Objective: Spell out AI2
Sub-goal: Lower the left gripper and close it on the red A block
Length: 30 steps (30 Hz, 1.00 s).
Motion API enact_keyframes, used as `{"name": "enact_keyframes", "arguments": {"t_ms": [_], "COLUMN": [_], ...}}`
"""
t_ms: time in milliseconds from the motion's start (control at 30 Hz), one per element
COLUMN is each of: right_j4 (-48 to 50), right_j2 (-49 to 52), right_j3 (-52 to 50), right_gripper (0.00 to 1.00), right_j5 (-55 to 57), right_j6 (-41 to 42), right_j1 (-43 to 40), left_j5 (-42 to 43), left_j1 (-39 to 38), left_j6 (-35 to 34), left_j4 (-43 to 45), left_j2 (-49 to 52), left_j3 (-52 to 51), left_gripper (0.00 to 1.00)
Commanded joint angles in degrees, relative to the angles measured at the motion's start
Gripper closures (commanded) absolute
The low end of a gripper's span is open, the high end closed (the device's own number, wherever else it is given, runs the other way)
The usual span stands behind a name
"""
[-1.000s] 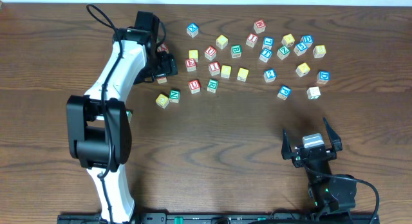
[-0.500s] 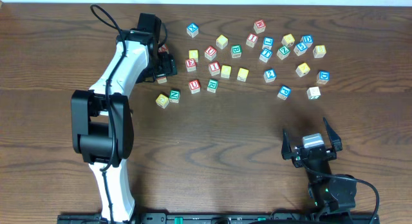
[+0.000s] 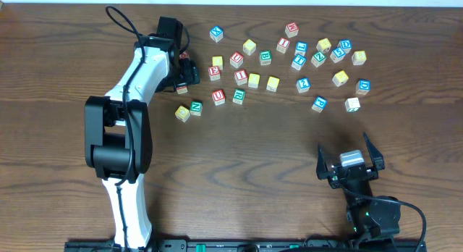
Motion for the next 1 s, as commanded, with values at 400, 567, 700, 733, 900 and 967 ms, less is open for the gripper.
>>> {"name": "enact_keyframes", "arguments": {"t_ms": [400,567,700,733,900,967], "right_j4": [-0.2,-0.2,-0.2,-0.2,-0.2,-0.2], "right_j2": [-0.3,-0.3,-0.3,-0.3,-0.3,-0.3], "right_j3": [-0.1,-0.1,-0.1,-0.1,-0.1,-0.1], "right_gripper": [0.01,0.01,0.01,0.01,0.01,0.01], "right_j5": [-0.1,-0.1,-0.1,-0.1,-0.1,-0.1], "right_j6": [0.5,0.5,0.5,0.5,0.5,0.5], "right_j1": [-0.1,-0.1,-0.1,-0.1,-0.1,-0.1], "left_j5": [-2.8,-2.3,-1.9,-1.9,-1.7,-1.7], "left_j1": [0.1,0.1,0.1,0.1,0.1,0.1], "left_j6": [-2.5,-2.5,-2.5,-2.5,-2.5,-2.5], "left_j4": [0.3,0.4,0.4,0.3,-0.2,-0.5], "left_j2": [3.8,3.8,3.8,3.8,3.8,3.8], "left_j3": [1.3,1.3,1.3,1.3,1.3,1.5], "left_gripper": [0.13,0.13,0.13,0.14,0.23,0.28]}}
